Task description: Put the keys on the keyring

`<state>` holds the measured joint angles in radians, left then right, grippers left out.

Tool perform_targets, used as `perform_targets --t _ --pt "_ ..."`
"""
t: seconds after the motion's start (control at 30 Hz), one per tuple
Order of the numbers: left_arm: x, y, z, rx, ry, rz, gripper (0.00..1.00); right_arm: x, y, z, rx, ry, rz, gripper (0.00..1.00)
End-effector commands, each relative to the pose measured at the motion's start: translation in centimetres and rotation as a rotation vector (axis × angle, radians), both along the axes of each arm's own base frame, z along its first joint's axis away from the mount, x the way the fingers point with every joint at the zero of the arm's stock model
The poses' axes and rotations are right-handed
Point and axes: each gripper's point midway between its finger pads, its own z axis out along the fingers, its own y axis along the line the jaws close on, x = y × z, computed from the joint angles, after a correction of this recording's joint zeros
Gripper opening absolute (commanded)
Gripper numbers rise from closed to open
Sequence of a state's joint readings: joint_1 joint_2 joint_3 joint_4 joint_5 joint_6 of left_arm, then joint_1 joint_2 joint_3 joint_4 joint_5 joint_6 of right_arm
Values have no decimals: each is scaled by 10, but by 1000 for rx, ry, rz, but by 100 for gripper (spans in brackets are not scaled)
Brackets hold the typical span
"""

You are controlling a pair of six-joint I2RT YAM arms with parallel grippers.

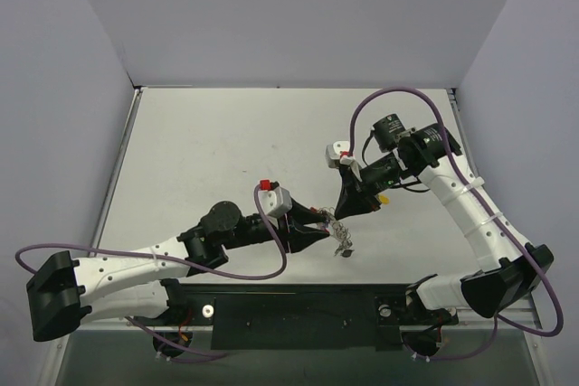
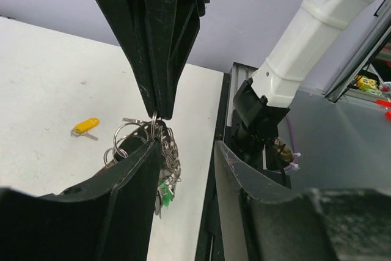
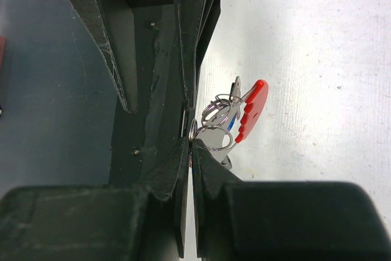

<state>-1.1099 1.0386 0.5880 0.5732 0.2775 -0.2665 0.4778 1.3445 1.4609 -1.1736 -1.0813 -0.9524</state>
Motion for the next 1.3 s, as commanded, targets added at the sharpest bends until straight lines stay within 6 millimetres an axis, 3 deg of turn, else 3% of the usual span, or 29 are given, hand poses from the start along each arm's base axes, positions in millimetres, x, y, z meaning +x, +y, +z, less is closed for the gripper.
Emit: perform_targets --t 0.0,0.47,0.67,0.9,1.03,1.2,1.27 --pt "9 -5 25 -26 -100 51 49 -12 5 7 76 59 41 0" --pt "23 -12 16 33 -146 167 46 -14 2 8 100 61 39 0" --pt "20 -17 22 19 -156 143 36 -14 2 8 106 70 39 0" --pt "19 -21 19 23 -153 133 33 -13 3 7 108 80 36 0" --pt "21 -22 17 36 -148 138 25 -14 3 7 112 82 37 0" --pt "23 -22 16 49 -137 150 0 -15 3 5 111 84 40 0" --pt "22 -21 16 48 -138 149 0 -16 2 4 109 85 40 0"
